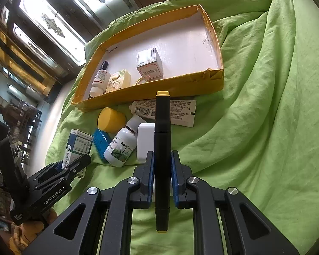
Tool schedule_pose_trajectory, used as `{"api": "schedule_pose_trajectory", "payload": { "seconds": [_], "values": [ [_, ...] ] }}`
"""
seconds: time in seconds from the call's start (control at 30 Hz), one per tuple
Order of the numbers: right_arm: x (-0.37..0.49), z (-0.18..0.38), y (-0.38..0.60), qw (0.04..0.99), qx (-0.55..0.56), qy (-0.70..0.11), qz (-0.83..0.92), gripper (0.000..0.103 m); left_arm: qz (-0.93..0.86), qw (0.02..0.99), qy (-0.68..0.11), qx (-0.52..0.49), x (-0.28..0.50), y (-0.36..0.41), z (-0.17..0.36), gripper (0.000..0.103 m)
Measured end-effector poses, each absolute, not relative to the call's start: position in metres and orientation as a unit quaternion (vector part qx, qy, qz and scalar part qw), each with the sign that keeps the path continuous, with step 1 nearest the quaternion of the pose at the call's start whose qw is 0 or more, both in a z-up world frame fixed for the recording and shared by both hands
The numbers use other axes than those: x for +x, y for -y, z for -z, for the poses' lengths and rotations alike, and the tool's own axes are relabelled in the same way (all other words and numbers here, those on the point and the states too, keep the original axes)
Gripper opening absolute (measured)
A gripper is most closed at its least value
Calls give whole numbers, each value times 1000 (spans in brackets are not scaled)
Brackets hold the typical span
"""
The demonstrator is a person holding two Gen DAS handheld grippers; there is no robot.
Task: Organize rigid objects
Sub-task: 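Carry the box in the left tool and the marker in the right tool toward the tray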
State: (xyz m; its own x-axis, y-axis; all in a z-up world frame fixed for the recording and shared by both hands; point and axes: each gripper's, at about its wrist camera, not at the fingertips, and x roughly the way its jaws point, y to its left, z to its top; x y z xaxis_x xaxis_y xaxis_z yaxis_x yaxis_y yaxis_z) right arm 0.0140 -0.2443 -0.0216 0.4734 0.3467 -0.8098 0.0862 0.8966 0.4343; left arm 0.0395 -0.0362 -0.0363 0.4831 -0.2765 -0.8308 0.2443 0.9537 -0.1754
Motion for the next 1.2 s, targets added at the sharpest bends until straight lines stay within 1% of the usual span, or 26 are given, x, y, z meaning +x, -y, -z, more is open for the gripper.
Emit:
{"api": "schedule_pose_trajectory", "payload": {
  "seconds": [0.53,1.2],
  "values": [
    [13,17,239,837,201,-504,-69,13,148,871,-469,-17,37,34,29,33],
    [16,-23,229,860,196,-465,-77,13,148,877,-455,-37,34,27,20,33]
  ]
}}
